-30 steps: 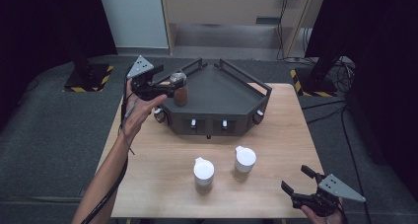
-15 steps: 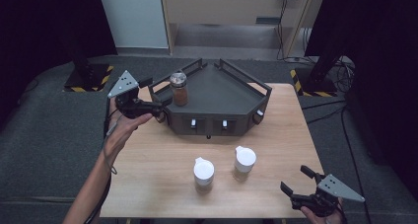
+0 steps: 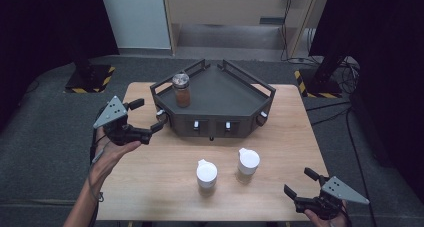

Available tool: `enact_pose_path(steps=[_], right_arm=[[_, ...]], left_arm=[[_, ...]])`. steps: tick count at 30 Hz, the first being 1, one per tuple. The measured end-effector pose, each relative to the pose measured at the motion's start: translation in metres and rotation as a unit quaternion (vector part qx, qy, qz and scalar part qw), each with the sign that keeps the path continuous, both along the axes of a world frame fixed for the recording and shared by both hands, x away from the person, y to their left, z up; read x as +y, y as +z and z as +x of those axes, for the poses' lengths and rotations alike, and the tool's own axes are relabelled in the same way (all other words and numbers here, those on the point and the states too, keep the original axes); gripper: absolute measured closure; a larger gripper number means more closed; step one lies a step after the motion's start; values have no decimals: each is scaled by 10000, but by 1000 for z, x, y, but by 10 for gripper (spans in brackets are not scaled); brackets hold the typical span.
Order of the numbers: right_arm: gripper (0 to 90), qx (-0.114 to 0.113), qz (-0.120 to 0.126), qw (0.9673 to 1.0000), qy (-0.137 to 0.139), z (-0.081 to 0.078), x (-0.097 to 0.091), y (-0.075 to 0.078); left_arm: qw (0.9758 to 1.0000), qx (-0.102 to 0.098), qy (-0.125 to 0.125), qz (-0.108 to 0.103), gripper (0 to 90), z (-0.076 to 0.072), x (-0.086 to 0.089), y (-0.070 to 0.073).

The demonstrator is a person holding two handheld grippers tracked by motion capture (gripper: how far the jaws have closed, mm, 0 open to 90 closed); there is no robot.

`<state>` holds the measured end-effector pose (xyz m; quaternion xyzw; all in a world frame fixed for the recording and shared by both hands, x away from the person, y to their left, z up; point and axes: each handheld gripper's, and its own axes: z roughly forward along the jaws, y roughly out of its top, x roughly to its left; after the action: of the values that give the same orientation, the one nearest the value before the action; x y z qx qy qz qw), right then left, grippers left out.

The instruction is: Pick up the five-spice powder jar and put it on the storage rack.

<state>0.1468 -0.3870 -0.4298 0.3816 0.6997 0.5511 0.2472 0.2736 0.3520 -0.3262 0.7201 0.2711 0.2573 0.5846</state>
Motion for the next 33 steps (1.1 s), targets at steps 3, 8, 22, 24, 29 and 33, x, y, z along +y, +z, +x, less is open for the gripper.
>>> enact_pose_path(steps=[3,8,22,24,29,33], right_arm=[[40,-4,-12,10000,2,0,0,0],[41,3,-4,10000,-9,0,0,0],[42,9,-5,10000,-7,0,0,0],[43,12,-4,10000,-6,0,0,0],[43,15,-5,10000,-7,0,0,0],[43,23,-8,10000,3,1,0,0]], left_arm=[[9999,29,-32,-105,11,-8,4,-10],[9997,62,-83,-233,12,-20,10,-26],[9975,300,-3,-632,26,-45,30,-80],[9972,326,-21,-679,29,-48,32,-85],[9974,366,-19,-616,42,-58,34,-94],[9980,390,-22,-505,37,-64,33,-103]])
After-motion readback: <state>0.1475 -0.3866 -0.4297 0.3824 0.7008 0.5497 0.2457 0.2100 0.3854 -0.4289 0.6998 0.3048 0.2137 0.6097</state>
